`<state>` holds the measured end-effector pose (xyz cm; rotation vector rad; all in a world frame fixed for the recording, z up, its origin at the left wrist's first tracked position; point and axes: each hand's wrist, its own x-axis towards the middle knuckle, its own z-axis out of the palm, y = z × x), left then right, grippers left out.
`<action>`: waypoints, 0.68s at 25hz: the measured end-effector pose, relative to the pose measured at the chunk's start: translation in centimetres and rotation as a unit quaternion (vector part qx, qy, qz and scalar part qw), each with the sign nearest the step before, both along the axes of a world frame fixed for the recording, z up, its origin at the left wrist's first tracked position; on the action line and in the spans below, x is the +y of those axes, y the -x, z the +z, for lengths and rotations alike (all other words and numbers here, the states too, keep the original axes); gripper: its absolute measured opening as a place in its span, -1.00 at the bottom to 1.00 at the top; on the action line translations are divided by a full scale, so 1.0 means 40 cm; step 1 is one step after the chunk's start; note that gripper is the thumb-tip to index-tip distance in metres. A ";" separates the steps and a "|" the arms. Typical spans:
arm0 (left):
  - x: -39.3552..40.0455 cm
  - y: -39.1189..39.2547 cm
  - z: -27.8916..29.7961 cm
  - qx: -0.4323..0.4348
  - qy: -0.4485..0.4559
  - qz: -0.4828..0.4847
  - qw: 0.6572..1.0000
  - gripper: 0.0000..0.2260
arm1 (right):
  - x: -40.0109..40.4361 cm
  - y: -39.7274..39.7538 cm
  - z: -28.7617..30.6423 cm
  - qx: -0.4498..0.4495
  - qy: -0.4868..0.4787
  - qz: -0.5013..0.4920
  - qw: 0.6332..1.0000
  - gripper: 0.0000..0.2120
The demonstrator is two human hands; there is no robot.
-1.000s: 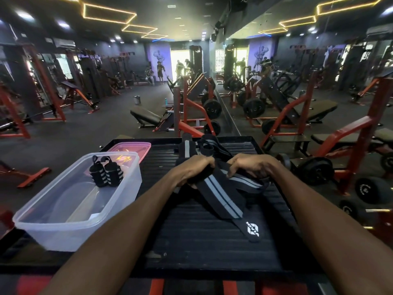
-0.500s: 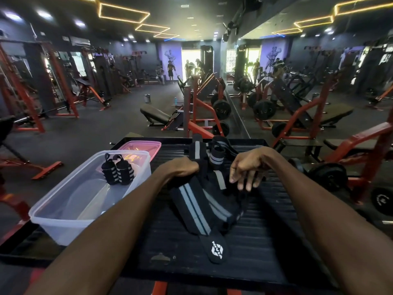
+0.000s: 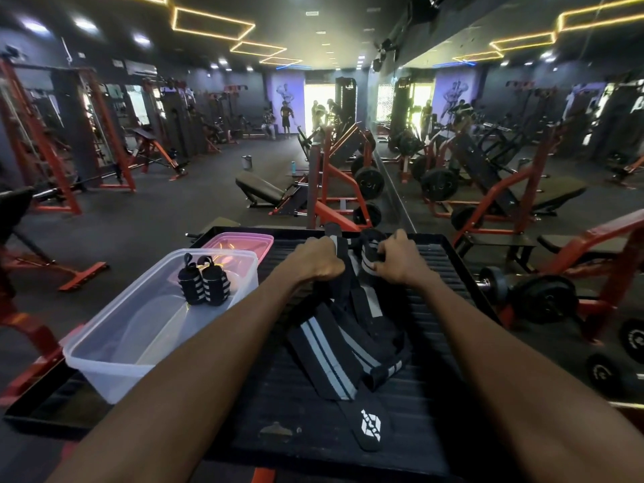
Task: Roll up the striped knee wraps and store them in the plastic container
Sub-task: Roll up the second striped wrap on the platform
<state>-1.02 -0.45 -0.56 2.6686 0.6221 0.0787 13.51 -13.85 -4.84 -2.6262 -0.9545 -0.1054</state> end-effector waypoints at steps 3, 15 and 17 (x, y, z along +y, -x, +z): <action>-0.010 -0.026 -0.001 -0.051 0.000 -0.019 0.999 -0.70 | -0.020 0.034 0.073 -0.023 -0.136 0.022 0.990 -0.78; -0.144 -0.076 -0.008 -0.285 0.343 -0.057 0.893 -0.76 | -0.047 0.084 0.238 0.290 -0.463 -0.030 0.837 -0.91; -0.157 -0.073 0.005 -0.307 0.380 -0.030 0.872 -0.76 | -0.060 0.085 0.260 0.332 -0.491 -0.029 0.805 -0.84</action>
